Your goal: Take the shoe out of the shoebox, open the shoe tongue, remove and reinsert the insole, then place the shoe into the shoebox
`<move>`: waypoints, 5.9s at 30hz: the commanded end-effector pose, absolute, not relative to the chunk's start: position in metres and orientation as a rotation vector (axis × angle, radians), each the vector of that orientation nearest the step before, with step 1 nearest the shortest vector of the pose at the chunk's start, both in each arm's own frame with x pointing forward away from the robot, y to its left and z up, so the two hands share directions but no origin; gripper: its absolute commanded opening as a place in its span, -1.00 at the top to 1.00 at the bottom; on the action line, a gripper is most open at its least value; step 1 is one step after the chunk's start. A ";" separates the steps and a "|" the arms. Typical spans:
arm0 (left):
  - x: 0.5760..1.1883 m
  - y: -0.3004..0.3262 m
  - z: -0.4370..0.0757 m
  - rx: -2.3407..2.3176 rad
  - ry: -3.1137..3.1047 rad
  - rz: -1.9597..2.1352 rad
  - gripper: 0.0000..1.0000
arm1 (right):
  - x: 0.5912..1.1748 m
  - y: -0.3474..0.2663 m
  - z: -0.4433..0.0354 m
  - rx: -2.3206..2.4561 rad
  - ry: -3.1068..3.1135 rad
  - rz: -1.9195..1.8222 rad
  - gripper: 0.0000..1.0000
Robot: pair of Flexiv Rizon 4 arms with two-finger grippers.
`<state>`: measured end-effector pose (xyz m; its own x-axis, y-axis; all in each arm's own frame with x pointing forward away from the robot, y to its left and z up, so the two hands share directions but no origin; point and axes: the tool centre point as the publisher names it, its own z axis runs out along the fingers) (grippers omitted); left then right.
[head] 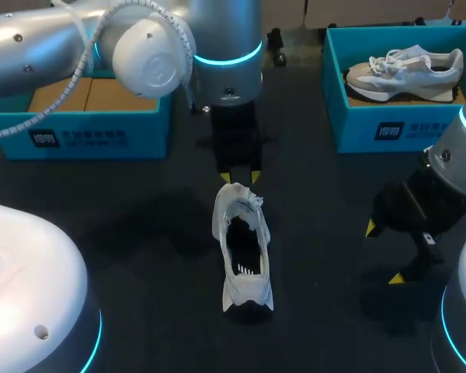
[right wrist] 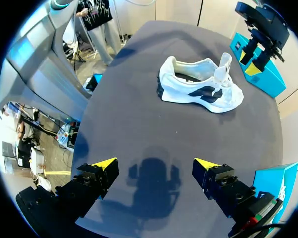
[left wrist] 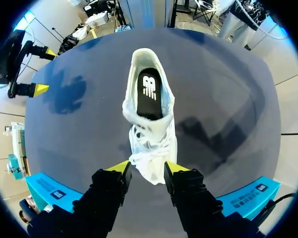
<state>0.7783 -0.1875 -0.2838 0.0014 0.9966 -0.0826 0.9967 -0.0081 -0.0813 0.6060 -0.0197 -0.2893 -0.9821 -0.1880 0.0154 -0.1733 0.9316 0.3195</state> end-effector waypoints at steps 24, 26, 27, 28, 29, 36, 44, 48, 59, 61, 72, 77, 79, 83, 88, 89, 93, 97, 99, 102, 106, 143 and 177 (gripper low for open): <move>0.716 -0.167 -0.313 2.305 2.114 -0.266 0.22 | 0.605 -0.020 -0.291 0.286 -3.046 -0.498 -1.00; 0.719 -0.170 -0.307 2.287 2.112 -0.264 0.22 | 0.605 -0.020 -0.291 0.286 -3.046 -0.498 -1.00; 0.721 -0.171 -0.305 2.282 2.111 -0.262 0.22 | 0.605 -0.020 -0.291 0.286 -3.046 -0.498 -1.00; 0.723 -0.173 -0.302 2.276 2.112 -0.259 0.22 | 0.605 -0.020 -0.291 0.286 -3.046 -0.498 -1.00; 0.726 -0.175 -0.300 2.268 2.112 -0.252 0.22 | 0.605 -0.020 -0.291 0.286 -3.046 -0.498 -1.00; 0.745 -0.194 -0.301 2.221 2.154 -0.238 0.24 | 0.605 -0.020 -0.291 0.286 -3.046 -0.498 -1.00; 0.734 -0.197 -0.320 2.229 2.176 -0.271 0.44 | 0.605 -0.020 -0.291 0.286 -3.046 -0.498 -1.00; 0.722 -0.184 -0.323 2.232 2.182 -0.300 0.51 | 0.605 -0.020 -0.291 0.286 -3.046 -0.498 -1.00; 0.695 -0.162 -0.333 2.240 2.174 -0.298 0.59 | 0.605 -0.020 -0.291 0.286 -3.046 -0.498 -1.00; 0.693 -0.164 -0.328 2.240 2.162 -0.304 0.58 | 0.605 -0.020 -0.291 0.286 -3.046 -0.498 -1.00; 0.694 -0.184 -0.319 2.206 2.143 -0.334 0.58 | 0.605 -0.020 -0.291 0.286 -3.046 -0.498 -1.00; 0.684 -0.185 -0.339 2.226 2.180 -0.332 0.55 | 0.605 -0.020 -0.291 0.286 -3.046 -0.498 -1.00; 0.679 -0.182 -0.344 2.235 2.183 -0.326 0.57 | 0.605 -0.020 -0.291 0.286 -3.046 -0.498 -1.00; 0.674 -0.176 -0.340 2.225 2.174 -0.305 0.58 | 0.605 -0.020 -0.291 0.286 -3.046 -0.498 -1.00; 0.678 -0.174 -0.312 2.149 2.160 -0.325 0.54 | 0.605 -0.020 -0.291 0.286 -3.046 -0.498 -1.00; 0.678 -0.173 -0.306 2.138 2.159 -0.328 0.53 | 0.605 -0.020 -0.291 0.286 -3.046 -0.498 -1.00; 0.681 -0.173 -0.287 2.092 2.176 -0.303 0.46 | 0.605 -0.020 -0.291 0.286 -3.046 -0.498 -1.00; 0.686 -0.173 -0.275 2.031 2.250 -0.271 0.27 | 0.605 -0.020 -0.291 0.286 -3.046 -0.498 -1.00; 0.688 -0.173 -0.270 1.973 2.314 -0.282 -1.00 | 0.605 -0.020 -0.291 0.286 -3.046 -0.498 -1.00; 0.686 -0.169 -0.262 1.960 2.362 -0.215 -1.00 | 0.605 -0.020 -0.291 0.286 -3.046 -0.498 -1.00; 0.686 -0.169 -0.262 1.960 2.362 -0.215 -1.00 | 0.605 -0.020 -0.291 0.286 -3.046 -0.498 -1.00; 0.628 -0.164 -0.268 0.341 3.068 0.050 -1.00 | 0.605 -0.020 -0.291 0.286 -3.046 -0.498 -1.00; 0.592 -0.171 -0.330 0.153 3.203 -0.031 -1.00 | 0.605 -0.020 -0.291 0.286 -3.046 -0.498 -1.00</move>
<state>0.5947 -0.1654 -0.3204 -0.9934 0.0938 0.0664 0.0923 0.9954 -0.0241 0.6060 -0.0197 -0.2893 -0.9821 -0.1880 0.0153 -0.1733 0.9316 0.3195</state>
